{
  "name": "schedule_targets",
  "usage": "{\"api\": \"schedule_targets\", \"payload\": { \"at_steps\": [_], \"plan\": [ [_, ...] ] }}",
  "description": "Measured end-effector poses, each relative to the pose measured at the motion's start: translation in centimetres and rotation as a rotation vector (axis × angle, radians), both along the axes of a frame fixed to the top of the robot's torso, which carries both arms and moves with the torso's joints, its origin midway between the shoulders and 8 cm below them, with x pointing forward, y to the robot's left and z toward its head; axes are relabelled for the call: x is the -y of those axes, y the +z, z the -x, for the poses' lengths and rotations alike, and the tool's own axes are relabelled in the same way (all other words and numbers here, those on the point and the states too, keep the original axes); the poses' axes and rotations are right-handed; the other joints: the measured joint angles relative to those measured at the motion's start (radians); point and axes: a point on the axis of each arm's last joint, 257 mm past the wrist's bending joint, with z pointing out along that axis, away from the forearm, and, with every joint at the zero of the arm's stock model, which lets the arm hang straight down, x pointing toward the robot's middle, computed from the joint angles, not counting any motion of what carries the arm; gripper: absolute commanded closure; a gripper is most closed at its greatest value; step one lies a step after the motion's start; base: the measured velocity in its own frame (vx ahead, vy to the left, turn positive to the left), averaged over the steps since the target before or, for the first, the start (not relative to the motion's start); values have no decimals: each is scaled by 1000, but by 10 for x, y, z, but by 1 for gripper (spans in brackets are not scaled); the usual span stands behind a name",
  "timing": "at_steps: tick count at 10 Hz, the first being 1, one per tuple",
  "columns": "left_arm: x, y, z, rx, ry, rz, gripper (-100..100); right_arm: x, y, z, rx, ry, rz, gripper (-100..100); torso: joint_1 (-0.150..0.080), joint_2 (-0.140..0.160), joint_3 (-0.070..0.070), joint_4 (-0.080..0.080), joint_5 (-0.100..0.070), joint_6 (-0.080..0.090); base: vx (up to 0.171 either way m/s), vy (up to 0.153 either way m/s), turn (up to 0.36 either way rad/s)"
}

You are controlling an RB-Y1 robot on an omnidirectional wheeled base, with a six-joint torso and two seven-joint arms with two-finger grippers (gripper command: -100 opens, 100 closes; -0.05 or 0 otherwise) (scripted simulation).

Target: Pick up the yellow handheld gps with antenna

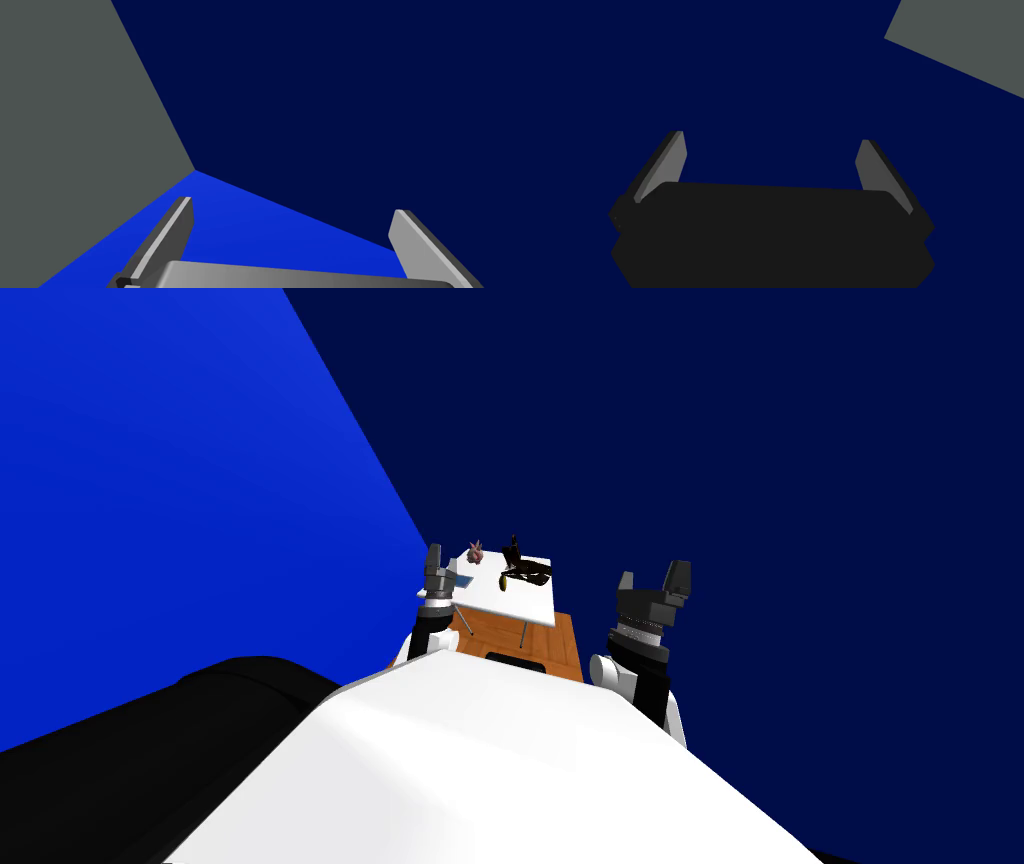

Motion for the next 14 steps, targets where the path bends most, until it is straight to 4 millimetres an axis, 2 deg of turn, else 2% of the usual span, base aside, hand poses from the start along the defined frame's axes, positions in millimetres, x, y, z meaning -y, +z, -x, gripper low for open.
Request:
{"api": "schedule_targets", "payload": {
  "at_steps": [6,10,14],
  "plan": [
    [16,-20,-14,-66,-28,-211,-100,0,0,0,0,0,0,0,-2,2,1,1,0,0,-31,-30,-50],
    [17,-39,-27,-118,5,-385,-100,0,0,0,0,0,0,0,-3,5,3,1,-1,0,-64,-52,-84],
    [5,-63,-46,-172,69,-561,-100,0,0,0,0,0,0,0,-3,4,2,1,-1,0,-64,-57,-81]
  ]
}}
